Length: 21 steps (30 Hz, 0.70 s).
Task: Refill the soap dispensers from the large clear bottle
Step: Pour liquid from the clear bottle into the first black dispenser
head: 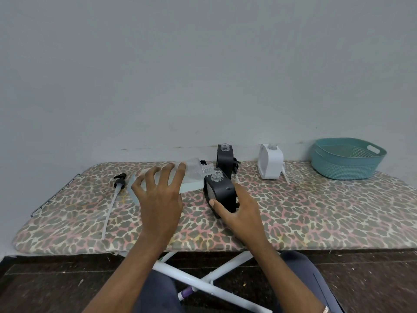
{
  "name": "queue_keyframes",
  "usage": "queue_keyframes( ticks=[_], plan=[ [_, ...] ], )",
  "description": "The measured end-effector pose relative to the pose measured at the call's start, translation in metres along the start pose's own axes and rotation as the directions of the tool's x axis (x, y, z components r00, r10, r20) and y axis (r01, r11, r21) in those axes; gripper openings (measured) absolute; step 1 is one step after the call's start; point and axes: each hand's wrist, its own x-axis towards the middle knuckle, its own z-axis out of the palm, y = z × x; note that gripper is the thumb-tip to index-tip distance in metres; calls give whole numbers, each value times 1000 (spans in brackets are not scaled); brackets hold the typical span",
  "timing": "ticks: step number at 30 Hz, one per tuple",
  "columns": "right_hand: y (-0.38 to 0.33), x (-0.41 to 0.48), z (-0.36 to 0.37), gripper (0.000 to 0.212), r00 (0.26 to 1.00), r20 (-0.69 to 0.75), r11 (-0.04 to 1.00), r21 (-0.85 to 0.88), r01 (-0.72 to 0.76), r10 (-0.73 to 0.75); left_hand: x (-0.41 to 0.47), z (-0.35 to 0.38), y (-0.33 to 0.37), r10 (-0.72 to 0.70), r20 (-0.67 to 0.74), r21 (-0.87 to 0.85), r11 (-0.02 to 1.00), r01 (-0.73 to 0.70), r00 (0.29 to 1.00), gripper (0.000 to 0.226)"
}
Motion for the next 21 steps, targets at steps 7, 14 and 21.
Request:
queue_keyframes(
  ticks=[7,14,21],
  plan=[
    [3,-1,-1,47,998,35,998,28,-55,54,1,-1,1,7,-6,9,1000,-7,1000,82],
    [4,0,-1,46,997,38,996,58,-72,70,1,-2,2,3,-6,7,1000,-3,1000,82],
    [-2,-1,-4,49,999,5,997,57,-50,49,2,-2,2,-2,-5,9,1000,2,1000,82]
  ],
)
